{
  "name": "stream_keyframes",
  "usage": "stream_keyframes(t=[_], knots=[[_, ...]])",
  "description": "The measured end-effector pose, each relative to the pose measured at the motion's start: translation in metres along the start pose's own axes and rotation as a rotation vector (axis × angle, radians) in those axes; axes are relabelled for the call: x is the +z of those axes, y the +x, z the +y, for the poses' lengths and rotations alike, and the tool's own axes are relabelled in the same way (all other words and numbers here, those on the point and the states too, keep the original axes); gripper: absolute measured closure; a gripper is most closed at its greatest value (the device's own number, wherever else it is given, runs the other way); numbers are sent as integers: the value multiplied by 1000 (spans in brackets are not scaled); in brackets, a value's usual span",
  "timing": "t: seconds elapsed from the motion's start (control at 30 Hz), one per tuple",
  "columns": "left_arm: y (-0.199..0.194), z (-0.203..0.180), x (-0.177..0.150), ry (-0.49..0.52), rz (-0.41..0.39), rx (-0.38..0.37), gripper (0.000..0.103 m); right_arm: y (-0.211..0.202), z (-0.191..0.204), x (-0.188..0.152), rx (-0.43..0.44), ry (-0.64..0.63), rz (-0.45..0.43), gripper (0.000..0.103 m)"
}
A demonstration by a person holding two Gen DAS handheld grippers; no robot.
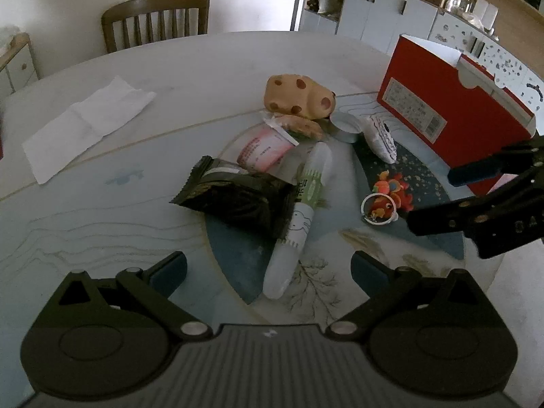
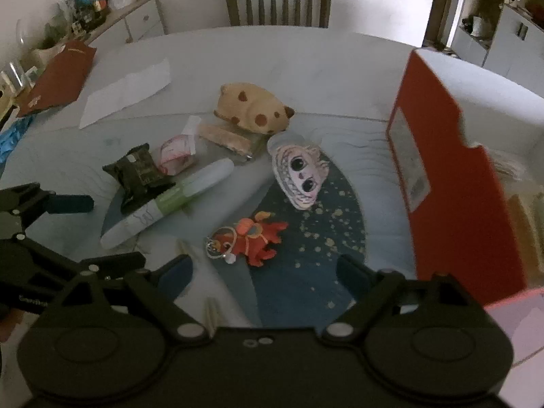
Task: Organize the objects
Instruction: 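Grasp the red toy keychain with the right tool while the left tool grasps the white-green tube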
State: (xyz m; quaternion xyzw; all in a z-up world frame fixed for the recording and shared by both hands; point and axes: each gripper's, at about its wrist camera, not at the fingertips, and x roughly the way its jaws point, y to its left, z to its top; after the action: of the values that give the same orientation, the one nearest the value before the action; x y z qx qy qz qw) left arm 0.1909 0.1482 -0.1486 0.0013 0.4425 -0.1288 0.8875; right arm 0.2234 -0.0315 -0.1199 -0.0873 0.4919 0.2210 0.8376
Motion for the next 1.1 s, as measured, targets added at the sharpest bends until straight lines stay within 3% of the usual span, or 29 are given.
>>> stream_keyframes(t=[0.3, 0.43, 0.53, 0.67, 0.8, 0.97, 1.1], knots=[[6, -10, -2, 55, -16, 49, 1, 22, 7, 7, 6, -10, 28, 18], [6, -13, -1, 62, -15, 75, 7, 28, 9, 8, 6, -19, 34, 23], [5, -15, 0, 73, -16, 83, 19, 30, 12, 9, 0, -39, 27, 23], [1, -21, 2, 87, -21, 79, 51, 30, 18, 10, -4, -68, 19, 31], [-1, -29, 3, 103, -11, 72, 68, 29, 24, 8, -10, -105, 11, 40], [-1, -31, 7, 105, 13, 58, 85, 26, 25, 7, -14, -111, 6, 54], [-2, -34, 6, 111, 26, 59, 87, 23, 22, 4, -19, -98, 5, 56]])
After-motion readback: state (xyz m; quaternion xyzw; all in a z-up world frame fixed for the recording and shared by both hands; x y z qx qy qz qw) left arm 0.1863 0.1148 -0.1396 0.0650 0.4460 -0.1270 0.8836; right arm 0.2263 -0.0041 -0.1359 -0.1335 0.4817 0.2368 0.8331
